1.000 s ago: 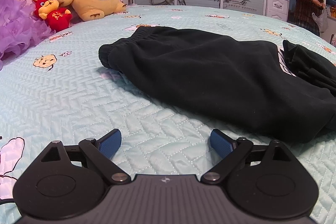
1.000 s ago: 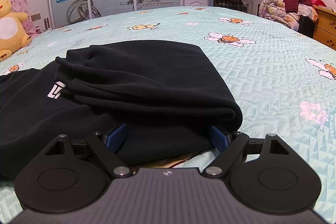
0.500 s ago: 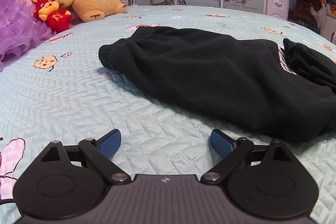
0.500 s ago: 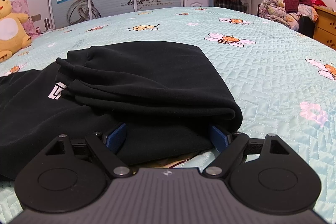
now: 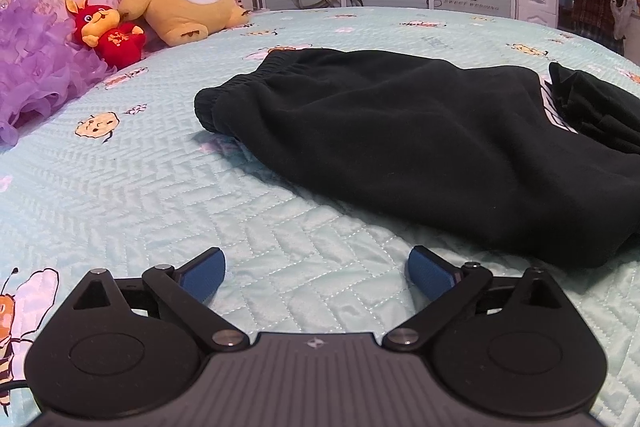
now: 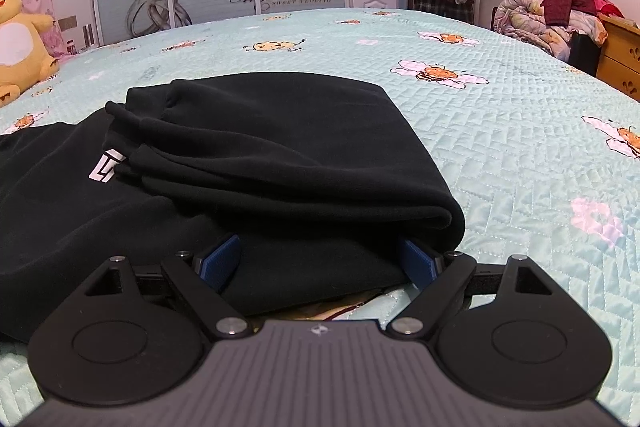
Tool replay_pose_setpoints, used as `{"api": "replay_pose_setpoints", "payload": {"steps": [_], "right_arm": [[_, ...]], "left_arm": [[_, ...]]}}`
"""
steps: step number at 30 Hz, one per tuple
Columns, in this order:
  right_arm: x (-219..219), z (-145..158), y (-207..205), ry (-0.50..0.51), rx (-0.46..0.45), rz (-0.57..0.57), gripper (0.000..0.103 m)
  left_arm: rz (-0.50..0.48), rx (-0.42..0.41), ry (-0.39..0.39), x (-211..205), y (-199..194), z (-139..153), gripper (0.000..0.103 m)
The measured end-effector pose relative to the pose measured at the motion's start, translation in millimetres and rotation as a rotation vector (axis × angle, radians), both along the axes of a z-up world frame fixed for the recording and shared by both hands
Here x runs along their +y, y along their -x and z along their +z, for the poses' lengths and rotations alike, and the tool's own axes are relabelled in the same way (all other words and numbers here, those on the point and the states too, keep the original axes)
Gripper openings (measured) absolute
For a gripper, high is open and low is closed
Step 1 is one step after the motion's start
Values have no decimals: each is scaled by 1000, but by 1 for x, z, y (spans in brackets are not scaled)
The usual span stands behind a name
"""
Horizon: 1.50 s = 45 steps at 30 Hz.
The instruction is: Fold clothes
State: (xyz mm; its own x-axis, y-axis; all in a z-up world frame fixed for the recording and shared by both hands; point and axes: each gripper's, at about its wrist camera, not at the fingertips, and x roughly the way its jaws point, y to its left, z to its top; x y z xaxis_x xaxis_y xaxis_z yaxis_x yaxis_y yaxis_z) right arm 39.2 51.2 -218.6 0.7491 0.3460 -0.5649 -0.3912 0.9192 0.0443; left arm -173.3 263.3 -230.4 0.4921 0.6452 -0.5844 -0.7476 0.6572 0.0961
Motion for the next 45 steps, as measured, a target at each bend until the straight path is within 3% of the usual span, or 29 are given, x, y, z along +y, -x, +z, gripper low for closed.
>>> {"api": "replay_pose_setpoints", "payload": {"steps": [45], "right_arm": [[2,0,-1,23,-3,0,86]], "left_arm": [[8,0,-1,0,0,-1,103]]}}
